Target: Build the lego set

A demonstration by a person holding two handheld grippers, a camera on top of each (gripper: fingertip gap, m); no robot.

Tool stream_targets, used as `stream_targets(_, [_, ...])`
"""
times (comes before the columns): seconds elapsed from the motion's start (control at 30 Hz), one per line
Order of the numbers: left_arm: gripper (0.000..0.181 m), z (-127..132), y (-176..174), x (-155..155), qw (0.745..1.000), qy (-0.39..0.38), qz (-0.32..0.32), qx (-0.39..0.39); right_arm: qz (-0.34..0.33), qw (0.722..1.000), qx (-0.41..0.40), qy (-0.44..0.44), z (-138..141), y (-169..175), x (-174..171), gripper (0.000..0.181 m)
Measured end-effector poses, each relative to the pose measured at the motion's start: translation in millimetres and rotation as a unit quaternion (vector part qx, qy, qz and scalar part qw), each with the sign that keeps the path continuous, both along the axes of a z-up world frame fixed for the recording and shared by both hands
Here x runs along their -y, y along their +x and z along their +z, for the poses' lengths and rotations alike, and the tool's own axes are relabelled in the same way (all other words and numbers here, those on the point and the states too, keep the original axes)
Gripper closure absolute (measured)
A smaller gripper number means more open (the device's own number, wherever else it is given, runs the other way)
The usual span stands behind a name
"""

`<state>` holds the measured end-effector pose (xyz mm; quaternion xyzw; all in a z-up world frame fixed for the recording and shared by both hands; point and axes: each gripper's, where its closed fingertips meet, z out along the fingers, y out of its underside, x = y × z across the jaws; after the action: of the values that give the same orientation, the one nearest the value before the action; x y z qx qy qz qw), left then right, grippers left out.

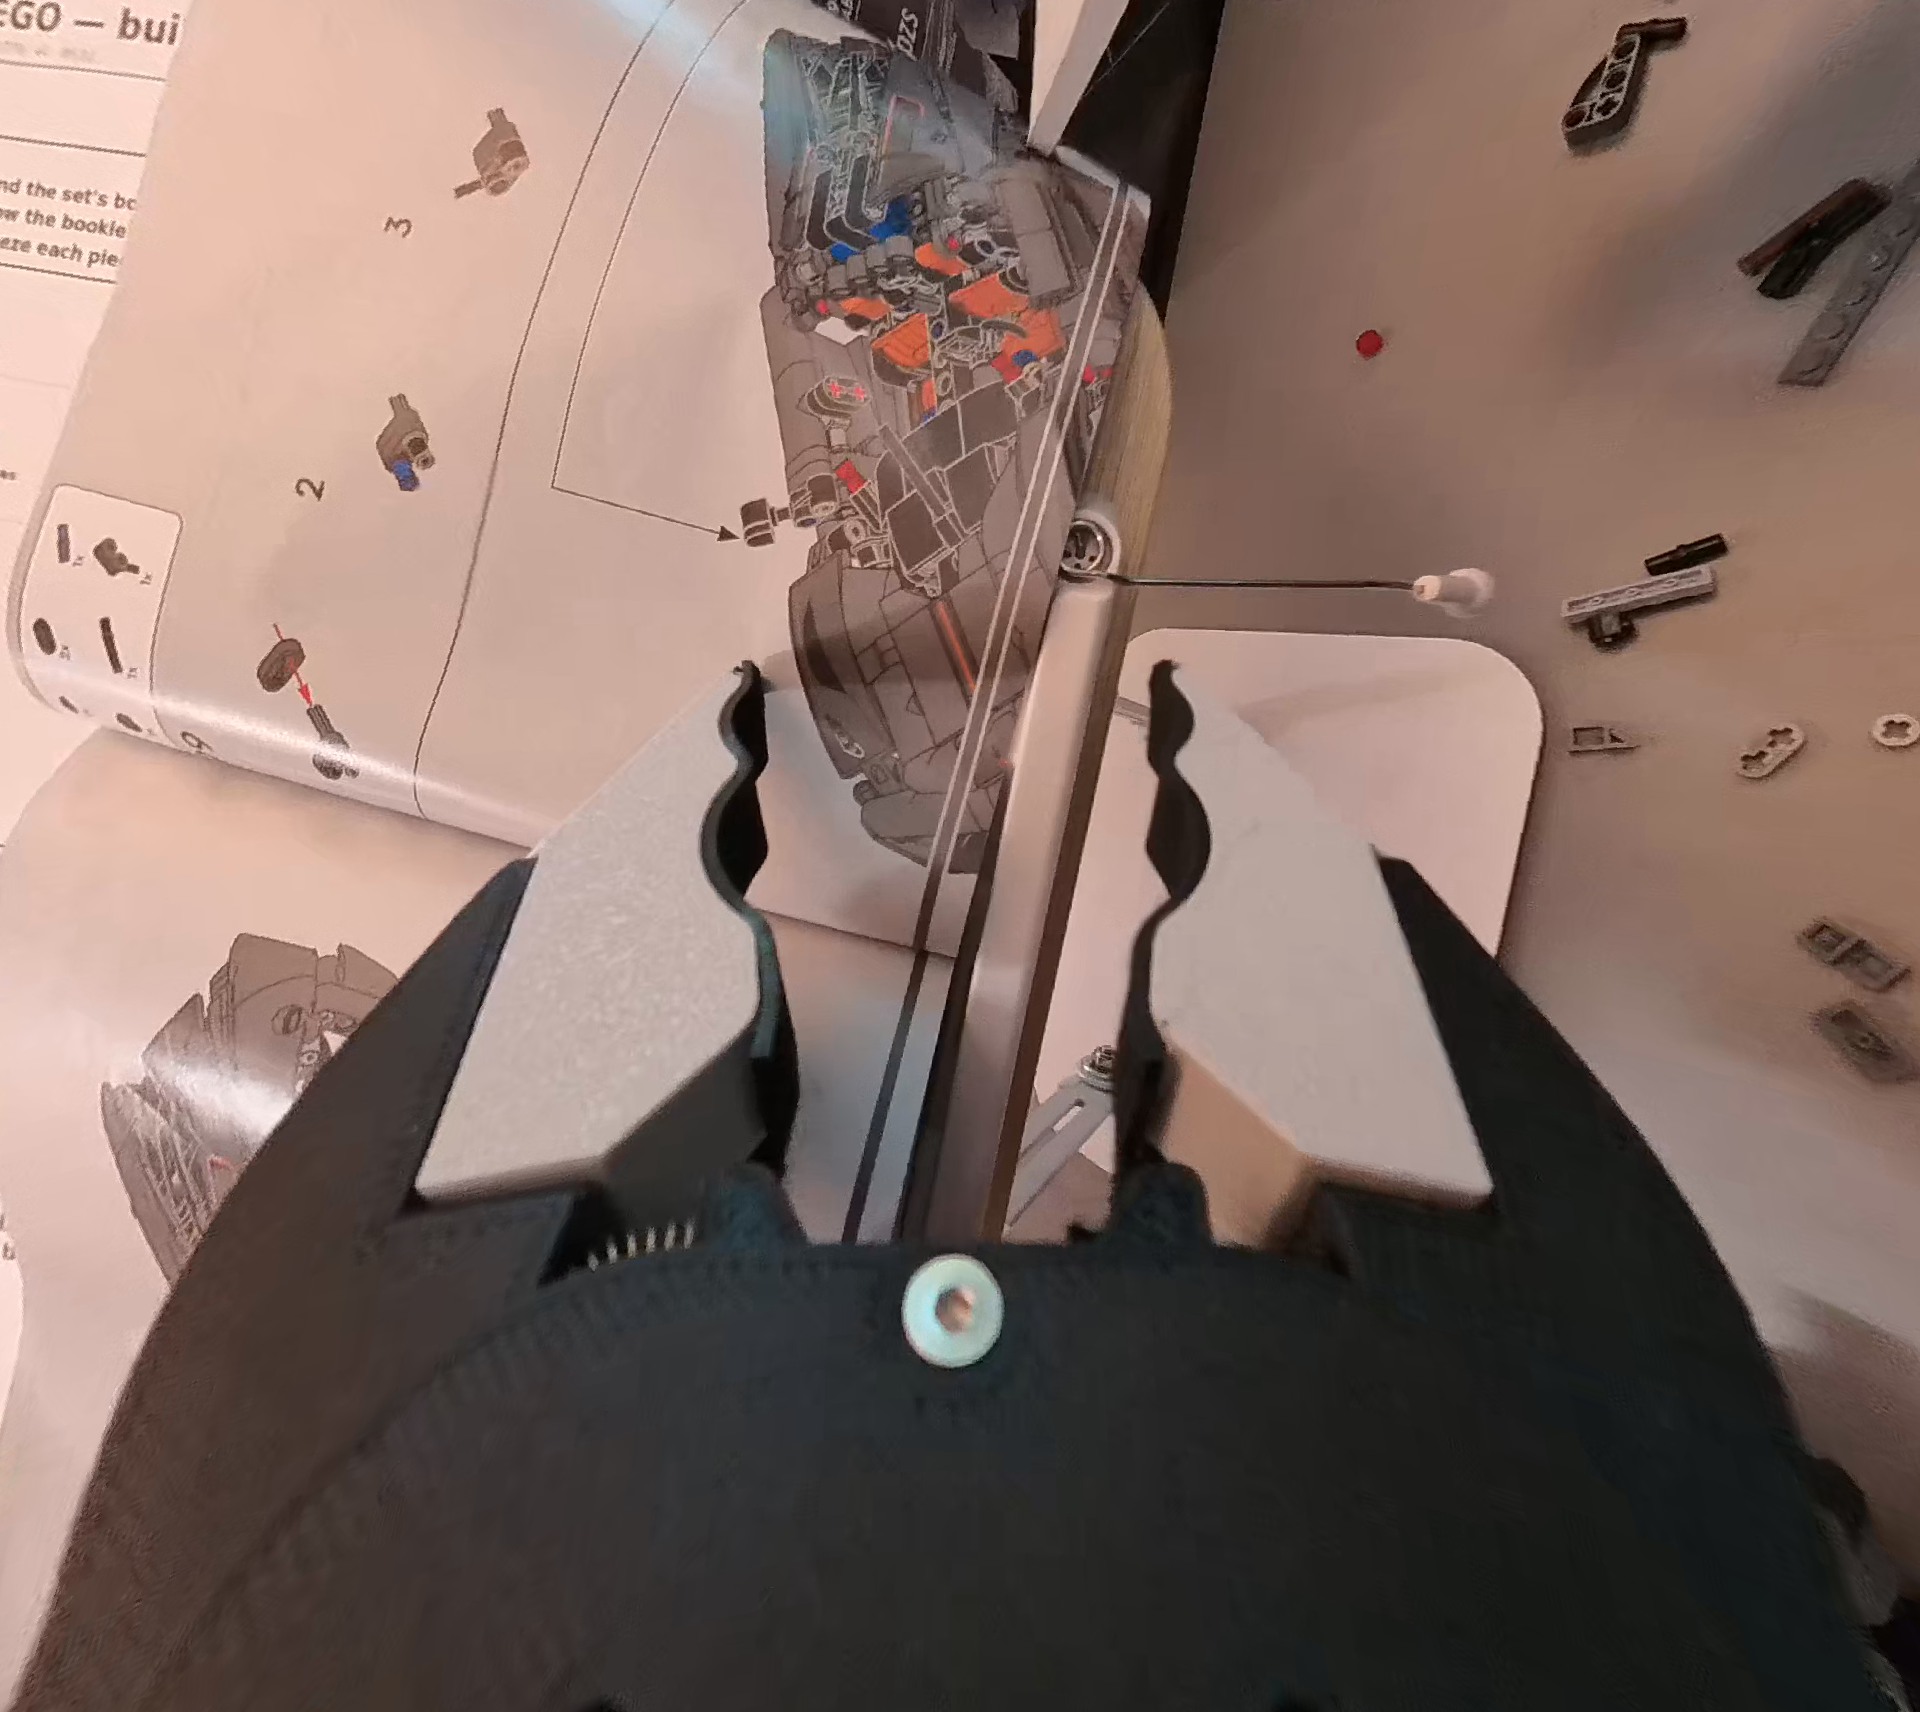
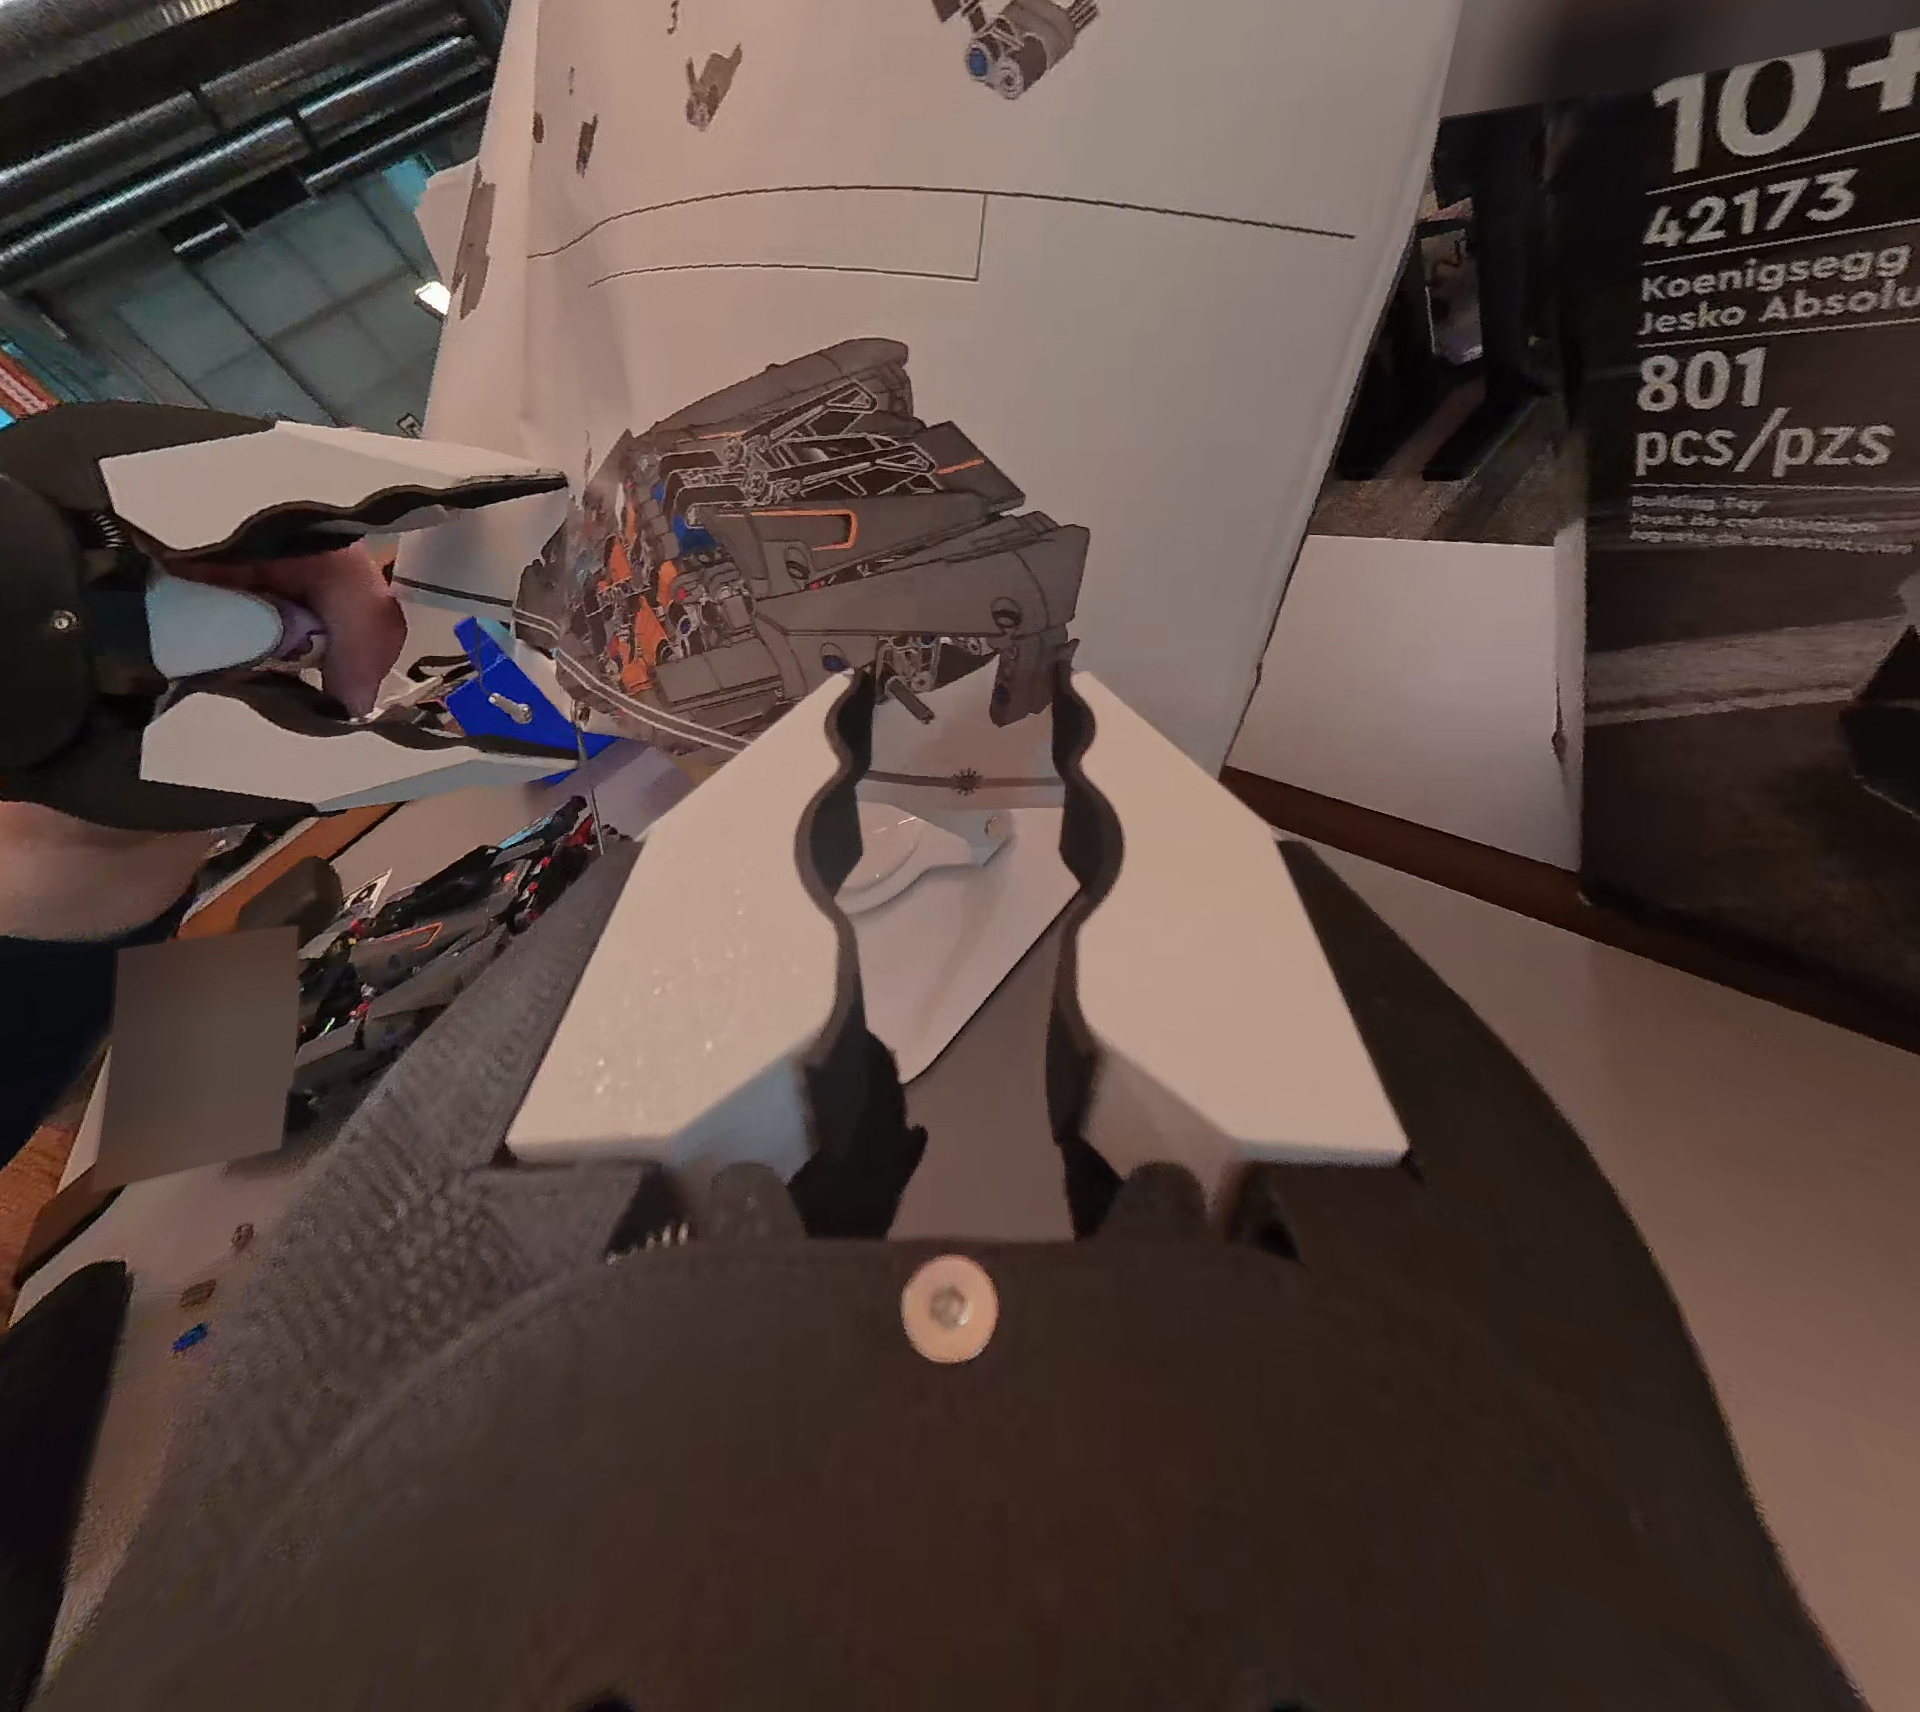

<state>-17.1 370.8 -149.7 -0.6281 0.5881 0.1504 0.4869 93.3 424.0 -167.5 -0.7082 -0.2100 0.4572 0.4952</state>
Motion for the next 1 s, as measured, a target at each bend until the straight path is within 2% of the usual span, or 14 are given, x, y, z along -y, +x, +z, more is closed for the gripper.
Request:
stream_targets(0.1, [0.107,-1.0,-0.2,1.1,1.0,0.0,-0.001,-0.01,0.009,1.0,0.003,0.008,2.4,-1.5,3.8,0.169])
stream_targets(0.17, [0.105,-0.9,0.5,3.2,1.0,-0.008,-0.005,-0.005,0.007,1.0,0.008,0.014,3.6,-0.7,4.5,0.174])
stream_targets(0.27, [0.107,10.3,-0.5,8.6,1.0,-0.012,-0.01,0.025,-0.007,1.0,0.0,0.028,13.6,5.3,4.2,0.168])
stream_targets(0.4, [0.108,42.3,-9.7,22.3,0.997,0.015,-0.012,0.073,-0.056,0.995,0.019,0.077,38.6,21.1,4.3,0.154])
stream_targets(0.5, [0.13,72.3,-21.4,44.5,0.993,0.048,-0.022,0.107,-0.059,0.989,0.043,0.129,61.4,22.4,16.5,0.154])
stream_targets(0.63, [0.148,92.3,-48.4,82.5,0.991,0.076,-0.011,0.11,-0.041,0.973,0.08,0.211,102.5,11.8,49.3,0.164])
stream_targets(0.73, [0.161,83.4,-71.9,113.7,0.994,0.073,0.002,0.08,-0.004,0.96,0.12,0.251,123.6,-8.2,81.1,0.171])
stream_targets(0.83, [0.162,65.2,-99.4,143.5,0.997,0.062,0.024,0.04,0.059,0.953,0.137,0.265,135.2,-38.3,117.5,0.168])
stream_targets(1.0, [0.153,3.5,-132.3,218.2,0.997,-0.069,0.021,0.0,0.146,0.925,0.213,0.28,120.9,-89.5,167.4,0.163])
